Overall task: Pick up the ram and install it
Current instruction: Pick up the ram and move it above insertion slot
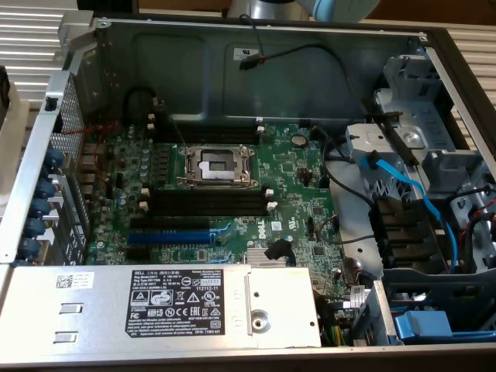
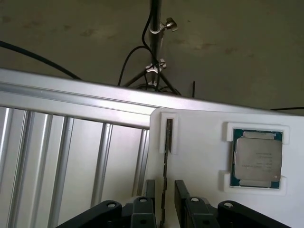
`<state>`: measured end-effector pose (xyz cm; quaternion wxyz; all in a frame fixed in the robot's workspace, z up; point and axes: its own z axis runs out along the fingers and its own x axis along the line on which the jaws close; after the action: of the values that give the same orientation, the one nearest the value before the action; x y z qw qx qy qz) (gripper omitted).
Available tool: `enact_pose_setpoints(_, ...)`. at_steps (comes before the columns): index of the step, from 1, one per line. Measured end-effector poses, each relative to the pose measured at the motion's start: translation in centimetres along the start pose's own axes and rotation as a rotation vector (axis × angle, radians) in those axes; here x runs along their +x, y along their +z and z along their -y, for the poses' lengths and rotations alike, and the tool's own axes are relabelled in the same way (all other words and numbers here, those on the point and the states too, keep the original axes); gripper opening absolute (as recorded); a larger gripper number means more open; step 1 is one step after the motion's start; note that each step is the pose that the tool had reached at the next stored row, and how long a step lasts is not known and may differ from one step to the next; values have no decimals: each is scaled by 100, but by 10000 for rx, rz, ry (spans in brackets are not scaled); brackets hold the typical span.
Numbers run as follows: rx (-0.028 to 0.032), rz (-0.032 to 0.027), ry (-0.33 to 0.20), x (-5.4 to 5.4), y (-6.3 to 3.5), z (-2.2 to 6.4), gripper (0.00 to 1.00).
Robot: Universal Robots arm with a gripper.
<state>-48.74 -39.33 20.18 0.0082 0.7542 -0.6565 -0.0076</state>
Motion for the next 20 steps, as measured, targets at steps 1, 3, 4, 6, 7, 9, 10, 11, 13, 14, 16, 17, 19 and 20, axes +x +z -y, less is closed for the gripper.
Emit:
enact_pose_setpoints(1, 0, 0, -1, -4, 3, 1, 31)
enact_pose_setpoints(3, -19, 1, -2, -5, 8, 2, 31)
enact_pose_setpoints(4, -45, 5, -2, -5, 10, 2, 31)
enact_pose_setpoints(6, -88, 9, -1, -5, 13, 1, 31)
enact_pose_setpoints(7, -104, 9, -1, -5, 13, 1, 31)
enact_pose_setpoints(9, -117, 11, -1, -5, 13, 1, 31)
enact_pose_setpoints(10, -118, 12, -2, -5, 14, 2, 31)
enact_pose_setpoints(11, -118, 12, -2, -5, 14, 1, 31)
enact_pose_setpoints(13, -122, 12, -2, -5, 14, 1, 31)
enact_pose_setpoints(14, -122, 12, -2, -5, 14, 1, 31)
enact_pose_setpoints(16, -121, 9, -4, -6, 15, 2, 31)
enact_pose_setpoints(17, -122, 9, -3, -7, 14, 2, 31)
enact_pose_setpoints(19, -122, 8, -2, -8, 14, 2, 31)
enact_pose_setpoints(20, -122, 8, -2, -8, 14, 2, 31)
